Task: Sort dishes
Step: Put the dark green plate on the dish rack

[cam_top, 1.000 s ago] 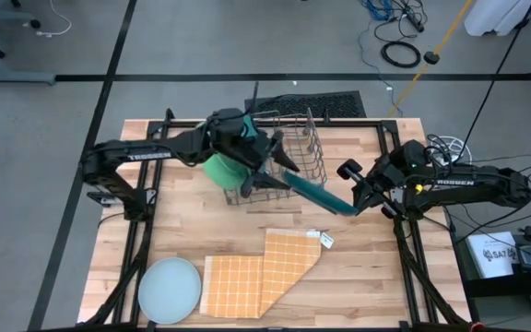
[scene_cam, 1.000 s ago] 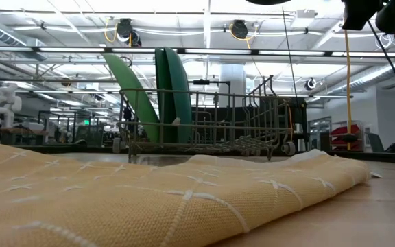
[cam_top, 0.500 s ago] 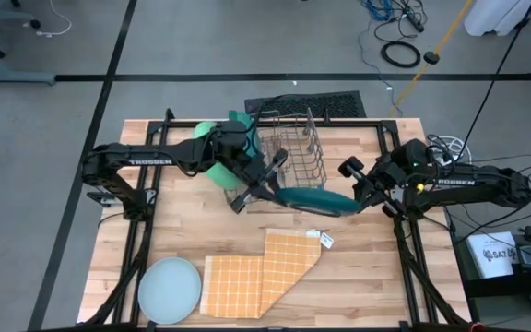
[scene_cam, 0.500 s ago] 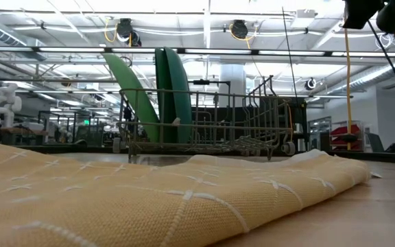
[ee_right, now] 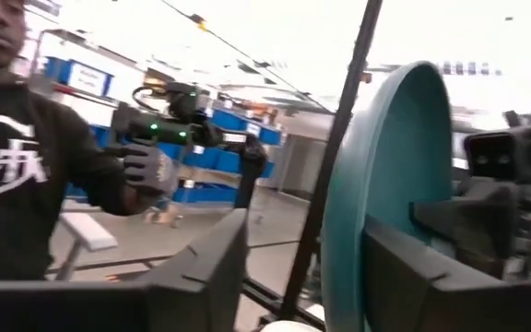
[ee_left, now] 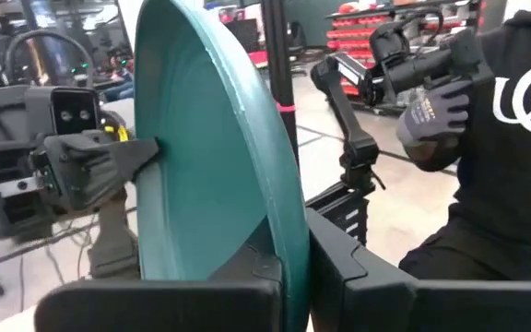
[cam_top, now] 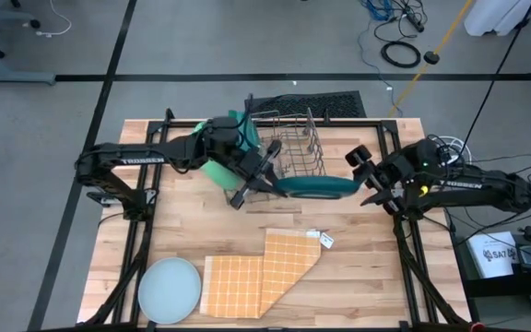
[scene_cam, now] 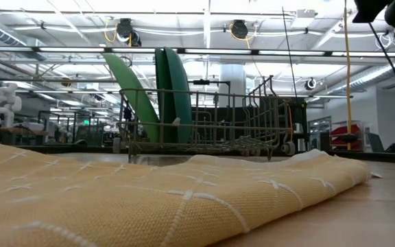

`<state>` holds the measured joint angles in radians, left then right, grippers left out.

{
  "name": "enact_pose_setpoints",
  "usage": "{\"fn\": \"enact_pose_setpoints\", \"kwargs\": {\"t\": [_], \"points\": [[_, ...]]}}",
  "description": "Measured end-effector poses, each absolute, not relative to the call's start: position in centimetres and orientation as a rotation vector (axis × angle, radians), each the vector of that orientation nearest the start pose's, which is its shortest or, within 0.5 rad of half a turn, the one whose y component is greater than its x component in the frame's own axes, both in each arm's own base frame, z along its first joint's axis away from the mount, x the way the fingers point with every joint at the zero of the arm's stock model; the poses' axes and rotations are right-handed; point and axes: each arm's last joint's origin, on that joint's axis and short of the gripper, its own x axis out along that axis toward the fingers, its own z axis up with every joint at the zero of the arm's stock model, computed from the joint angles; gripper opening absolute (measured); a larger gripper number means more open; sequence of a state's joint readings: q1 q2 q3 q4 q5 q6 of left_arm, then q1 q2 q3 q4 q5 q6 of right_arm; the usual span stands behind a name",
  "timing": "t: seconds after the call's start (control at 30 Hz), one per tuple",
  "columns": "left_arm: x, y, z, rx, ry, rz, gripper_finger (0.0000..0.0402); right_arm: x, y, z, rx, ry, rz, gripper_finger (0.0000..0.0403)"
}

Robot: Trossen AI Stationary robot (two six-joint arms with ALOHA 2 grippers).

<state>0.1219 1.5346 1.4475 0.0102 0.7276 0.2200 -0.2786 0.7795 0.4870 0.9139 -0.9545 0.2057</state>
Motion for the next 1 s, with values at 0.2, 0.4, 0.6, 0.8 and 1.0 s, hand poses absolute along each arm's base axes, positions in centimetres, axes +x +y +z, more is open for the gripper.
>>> {"fn": "enact_pose_setpoints", "kwargs": {"t": [0.2, 0.4, 0.6, 0.8, 1.0], "points": [[33.4, 2.0, 40.5, 0.135, 0.083, -0.526, 0.0022, 13.8, -2.5, 33.2, -0.233, -0.488, 0.524, 0.0214], [32.7, 1.3, 41.2, 0.028, 0.124, -0.273, 0.0022, 12.6, -3.0, 33.0, -0.285, -0.454, 0.212, 0.0208], [33.5, 1.6, 41.2, -0.305, 0.063, 0.181, 0.0022, 12.3, -3.1, 32.4, -0.273, -0.391, 0.141, 0.0197], [35.8, 1.2, 38.4, -0.491, 0.034, 0.4, 0.0022, 12.6, -2.9, 32.1, -0.225, -0.35, 0.169, 0.0194], [38.0, 1.2, 34.8, -0.615, -0.037, 0.565, 0.0022, 12.8, -2.4, 31.9, -0.214, -0.338, 0.214, 0.0194]]}}
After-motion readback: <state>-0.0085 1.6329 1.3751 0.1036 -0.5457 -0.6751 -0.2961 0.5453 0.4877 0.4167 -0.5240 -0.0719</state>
